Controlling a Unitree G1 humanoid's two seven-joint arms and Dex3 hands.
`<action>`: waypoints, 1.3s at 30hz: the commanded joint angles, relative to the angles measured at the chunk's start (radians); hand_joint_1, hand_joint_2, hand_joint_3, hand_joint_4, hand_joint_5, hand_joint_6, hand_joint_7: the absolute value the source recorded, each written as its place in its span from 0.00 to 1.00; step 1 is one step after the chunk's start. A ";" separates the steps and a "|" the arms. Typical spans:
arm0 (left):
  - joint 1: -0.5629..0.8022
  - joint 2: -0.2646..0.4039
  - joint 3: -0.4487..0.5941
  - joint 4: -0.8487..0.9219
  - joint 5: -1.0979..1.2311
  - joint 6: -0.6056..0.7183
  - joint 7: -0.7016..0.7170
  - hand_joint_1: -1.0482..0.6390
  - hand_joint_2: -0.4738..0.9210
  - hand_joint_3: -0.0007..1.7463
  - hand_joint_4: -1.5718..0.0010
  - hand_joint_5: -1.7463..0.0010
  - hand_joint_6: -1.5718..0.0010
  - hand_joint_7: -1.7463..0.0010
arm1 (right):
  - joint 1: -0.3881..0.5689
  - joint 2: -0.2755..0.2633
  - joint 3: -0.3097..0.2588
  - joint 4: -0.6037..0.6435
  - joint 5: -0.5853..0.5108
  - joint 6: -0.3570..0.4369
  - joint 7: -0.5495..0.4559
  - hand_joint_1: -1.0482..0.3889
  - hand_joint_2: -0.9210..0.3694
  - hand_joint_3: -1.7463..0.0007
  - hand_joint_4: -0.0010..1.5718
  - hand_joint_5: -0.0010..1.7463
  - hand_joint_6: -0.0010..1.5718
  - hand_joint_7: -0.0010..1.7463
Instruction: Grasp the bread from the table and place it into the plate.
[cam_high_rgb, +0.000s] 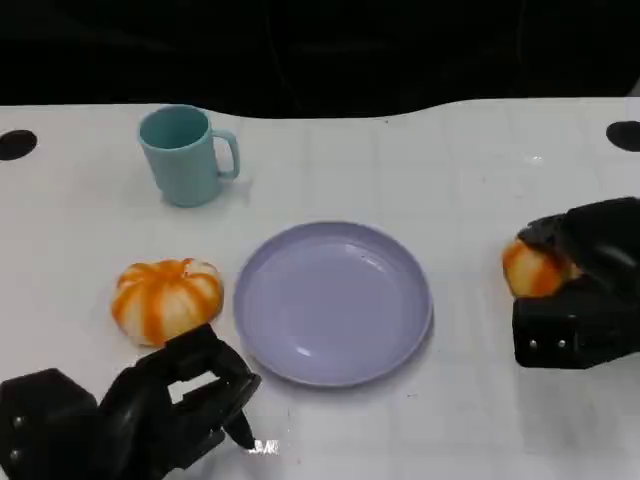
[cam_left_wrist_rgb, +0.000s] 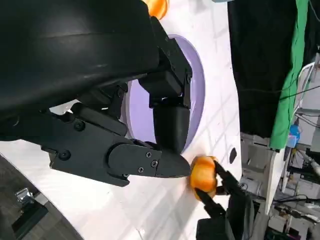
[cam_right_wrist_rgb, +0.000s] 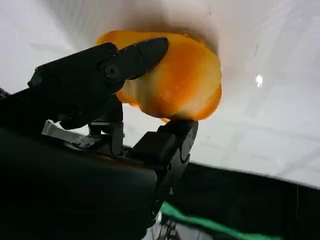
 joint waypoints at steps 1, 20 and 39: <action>0.006 0.013 0.002 -0.012 0.011 0.003 0.011 0.28 1.00 0.15 0.55 0.00 0.58 0.12 | 0.004 0.008 -0.023 -0.006 0.039 -0.026 -0.083 0.66 0.02 0.99 0.52 0.99 0.88 0.08; 0.007 0.013 0.007 -0.002 0.000 -0.003 -0.001 0.29 1.00 0.15 0.54 0.00 0.57 0.14 | 0.029 0.039 -0.062 -0.188 0.117 -0.248 -0.133 0.72 0.49 0.35 0.61 1.00 0.54 0.86; 0.005 0.010 0.003 -0.004 0.005 0.001 0.008 0.29 1.00 0.15 0.54 0.00 0.57 0.12 | 0.008 0.149 -0.073 -0.244 0.169 -0.397 0.020 0.70 0.55 0.23 0.62 1.00 0.48 1.00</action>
